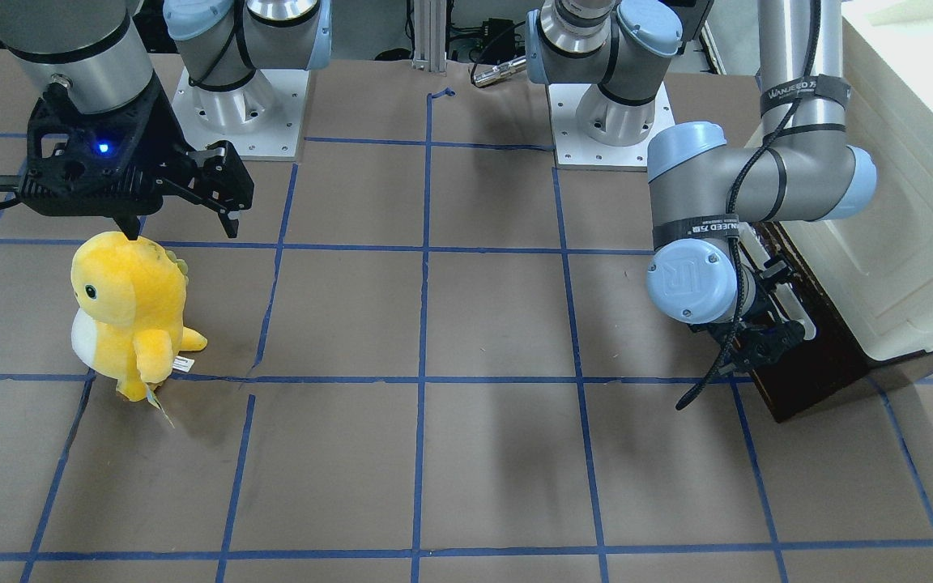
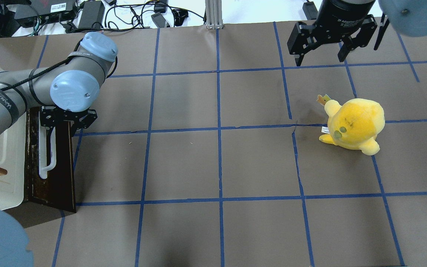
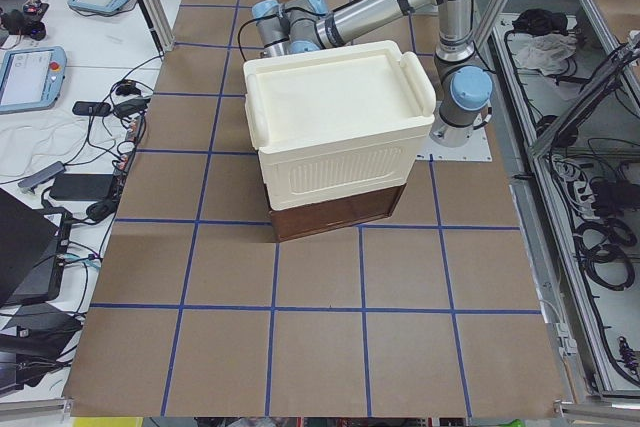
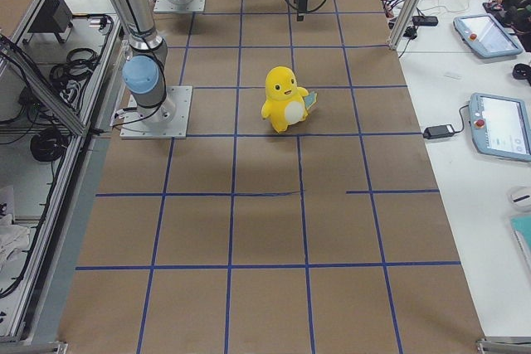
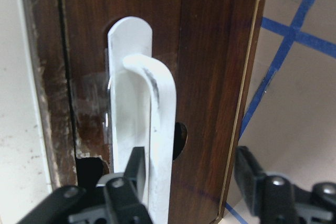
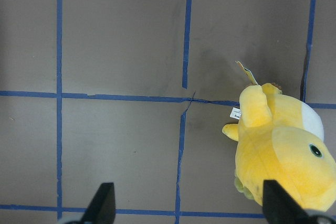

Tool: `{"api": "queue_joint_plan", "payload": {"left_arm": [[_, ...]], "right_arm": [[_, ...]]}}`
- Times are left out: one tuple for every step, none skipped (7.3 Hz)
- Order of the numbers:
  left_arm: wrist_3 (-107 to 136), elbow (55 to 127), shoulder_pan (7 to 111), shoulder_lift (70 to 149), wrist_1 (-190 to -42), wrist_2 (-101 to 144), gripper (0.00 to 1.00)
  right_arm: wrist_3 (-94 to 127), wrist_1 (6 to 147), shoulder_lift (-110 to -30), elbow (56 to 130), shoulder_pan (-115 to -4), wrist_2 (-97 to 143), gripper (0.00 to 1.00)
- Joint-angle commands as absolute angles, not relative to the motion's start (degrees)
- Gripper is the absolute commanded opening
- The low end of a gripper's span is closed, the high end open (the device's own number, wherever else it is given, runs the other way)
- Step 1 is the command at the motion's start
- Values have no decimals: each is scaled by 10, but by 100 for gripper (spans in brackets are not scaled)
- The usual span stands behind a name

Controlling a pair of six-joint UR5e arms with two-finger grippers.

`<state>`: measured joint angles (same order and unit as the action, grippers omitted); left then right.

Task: Pull drawer sideways
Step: 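Close the left gripper around the white drawer handle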

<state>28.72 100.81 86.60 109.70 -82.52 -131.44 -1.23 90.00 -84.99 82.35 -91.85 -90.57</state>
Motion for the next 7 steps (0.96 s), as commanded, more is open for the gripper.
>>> {"api": "queue_joint_plan", "payload": {"left_arm": [[287, 1008, 866, 1098, -825, -1315, 58], [287, 1008, 864, 1096, -826, -1315, 57], [287, 1008, 859, 1095, -826, -1324, 57], [287, 1008, 858, 1093, -826, -1330, 57], [288, 1009, 858, 1093, -826, -1329, 57], [288, 1009, 858, 1094, -826, -1328, 57], [288, 1009, 858, 1095, -825, -1326, 57]], "right_arm": [[-12, 900, -850, 824, -918, -905, 100], [-12, 900, -850, 824, -918, -905, 100], [-12, 900, -850, 824, -918, -905, 100], [-12, 900, -850, 824, -918, -905, 100], [-12, 900, -850, 824, -918, -906, 100], [-12, 900, -850, 824, -918, -905, 100], [-12, 900, -850, 824, -918, -905, 100]]}}
